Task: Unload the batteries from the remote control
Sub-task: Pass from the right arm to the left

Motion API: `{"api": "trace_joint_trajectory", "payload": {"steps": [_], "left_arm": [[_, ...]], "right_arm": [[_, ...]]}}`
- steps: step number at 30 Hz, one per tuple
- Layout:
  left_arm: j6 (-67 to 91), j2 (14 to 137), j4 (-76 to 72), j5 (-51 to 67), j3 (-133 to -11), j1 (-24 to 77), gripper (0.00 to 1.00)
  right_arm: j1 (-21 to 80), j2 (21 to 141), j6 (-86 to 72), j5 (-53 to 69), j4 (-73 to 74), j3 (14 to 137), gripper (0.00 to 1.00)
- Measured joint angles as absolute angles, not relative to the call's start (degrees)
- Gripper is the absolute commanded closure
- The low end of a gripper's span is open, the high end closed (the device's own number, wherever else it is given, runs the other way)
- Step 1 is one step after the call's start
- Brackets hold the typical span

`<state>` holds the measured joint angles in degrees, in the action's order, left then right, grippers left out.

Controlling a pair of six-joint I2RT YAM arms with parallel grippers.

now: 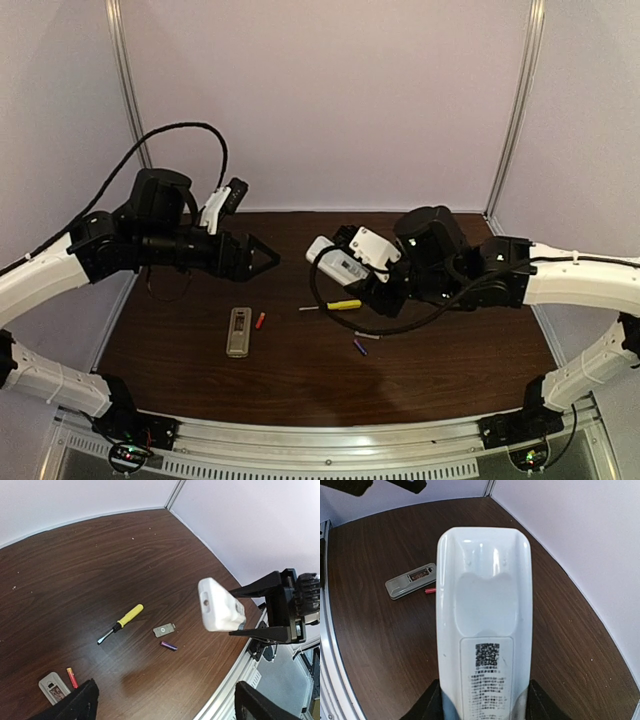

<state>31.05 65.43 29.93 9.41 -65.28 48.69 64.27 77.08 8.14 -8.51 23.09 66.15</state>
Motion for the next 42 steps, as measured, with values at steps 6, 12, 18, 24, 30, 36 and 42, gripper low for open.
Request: {"api": "trace_joint_trajectory", "payload": {"steps": [6, 12, 18, 24, 30, 36, 42], "left_arm": [[33.2, 73.4, 34.1, 11.1, -73.3, 48.7, 0.12], [35.9, 78.7, 32.4, 17.5, -76.6, 48.7, 0.14], [38.6, 83.4, 28.2, 26.4, -80.3, 48.7, 0.18], [41.5, 86.8, 25.9, 33.7, -83.0, 48.7, 0.20], [43.7, 88.7, 23.8, 38.3, -84.0, 48.7, 0.27], [45.5, 90.8, 22.3, 41.2, -85.2, 48.7, 0.38], [46.5, 93.7, 22.0, 43.6, -86.0, 48.7, 0.49]], "right_arm": [[64.3, 73.0, 7.4, -8.3, 22.1, 64.6, 1.00], [64.1, 69.3, 7.0, -7.2, 23.4, 64.2, 1.00], [63.9, 67.1, 7.1, -7.3, 24.1, 63.4, 1.00], [63.9, 67.1, 8.9, -8.0, 25.2, 63.2, 1.00], [63.9, 67.2, 11.2, -8.9, 26.4, 63.0, 1.00], [63.9, 67.6, 12.9, -9.0, 26.3, 63.1, 1.00], [63.9, 68.1, 15.1, -9.2, 26.2, 63.6, 1.00]]}}
